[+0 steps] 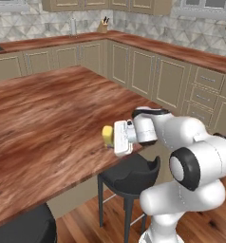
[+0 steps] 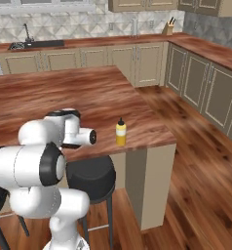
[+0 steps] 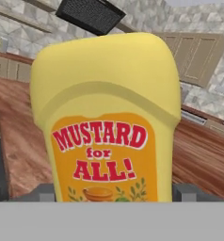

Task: The dining table condiment station is running low on mustard. Refill the condiment station by opening the cabinet and taking the mustard from the cabinet and placing it on the dining table.

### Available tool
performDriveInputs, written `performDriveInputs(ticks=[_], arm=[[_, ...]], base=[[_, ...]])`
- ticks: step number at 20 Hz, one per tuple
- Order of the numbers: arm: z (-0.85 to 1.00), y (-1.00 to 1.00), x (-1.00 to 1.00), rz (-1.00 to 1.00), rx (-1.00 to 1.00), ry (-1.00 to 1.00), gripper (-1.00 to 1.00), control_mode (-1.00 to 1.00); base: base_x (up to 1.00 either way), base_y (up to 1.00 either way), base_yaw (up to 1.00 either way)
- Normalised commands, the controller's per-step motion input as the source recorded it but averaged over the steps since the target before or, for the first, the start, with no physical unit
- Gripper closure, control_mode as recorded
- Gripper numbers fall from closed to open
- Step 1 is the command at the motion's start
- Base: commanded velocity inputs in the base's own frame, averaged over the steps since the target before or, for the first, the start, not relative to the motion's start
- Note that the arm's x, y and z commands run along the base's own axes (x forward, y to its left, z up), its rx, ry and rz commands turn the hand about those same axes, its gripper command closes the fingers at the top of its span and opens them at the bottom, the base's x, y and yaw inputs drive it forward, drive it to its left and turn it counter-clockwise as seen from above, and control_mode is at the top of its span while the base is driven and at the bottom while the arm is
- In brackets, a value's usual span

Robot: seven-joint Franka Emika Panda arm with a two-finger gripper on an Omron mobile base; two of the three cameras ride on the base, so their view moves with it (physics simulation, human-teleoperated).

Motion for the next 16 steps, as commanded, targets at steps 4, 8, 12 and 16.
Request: performDriveInputs(ticks=[4, 8, 12, 16], arm=[[-0.25, 0.26, 0.41, 0.00, 0.01, 0.00, 1.00, -1.00], [-0.17, 0.39, 0.38, 0.00, 0.00, 0.06, 1.00, -1.00], [-0.21, 0.33, 0.34, 0.00, 0.00, 0.04, 1.00, -1.00], [-0.24, 0.25, 0.28, 0.00, 0.00, 0.00, 1.00, -1.00]], base=[[0.00, 0.00, 0.00], [0.00, 0.00, 0.00], [0.00, 0.00, 0.00], [0.00, 0.00, 0.00]])
